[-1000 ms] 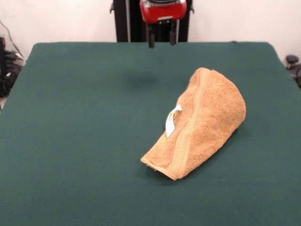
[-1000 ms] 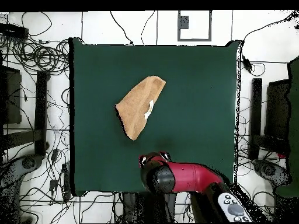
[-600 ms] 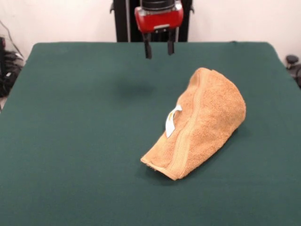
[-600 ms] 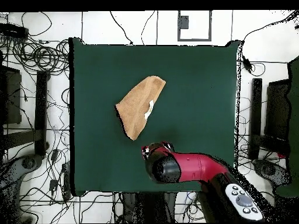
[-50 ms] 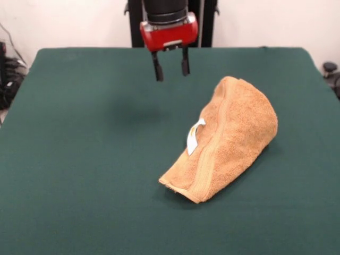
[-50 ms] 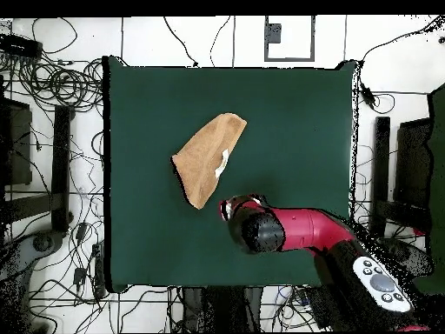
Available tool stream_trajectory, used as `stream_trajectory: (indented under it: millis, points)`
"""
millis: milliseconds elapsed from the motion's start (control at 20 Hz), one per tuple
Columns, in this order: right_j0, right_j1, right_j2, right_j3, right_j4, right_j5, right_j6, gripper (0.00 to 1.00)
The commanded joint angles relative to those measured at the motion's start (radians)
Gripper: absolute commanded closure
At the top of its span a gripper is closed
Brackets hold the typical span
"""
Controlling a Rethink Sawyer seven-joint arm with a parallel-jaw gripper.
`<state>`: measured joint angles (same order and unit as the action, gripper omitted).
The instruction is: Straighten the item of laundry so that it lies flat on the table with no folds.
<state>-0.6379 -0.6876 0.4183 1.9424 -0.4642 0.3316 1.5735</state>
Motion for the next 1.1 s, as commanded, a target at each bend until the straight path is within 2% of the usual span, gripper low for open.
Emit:
stream_trajectory:
  millis: [50,350,900,1100]
  points:
    - [-0.004,0.06,0.144,-0.097,-0.068,0.098,-0.191,0.0]
    - [-0.03,0.088,0.175,-0.147,-0.123,0.099,-0.222,0.0]
    - [-0.035,0.15,0.21,-0.243,-0.128,0.192,-0.205,0.0]
    - [-0.037,0.156,0.22,-0.257,-0.125,0.251,-0.236,0.0]
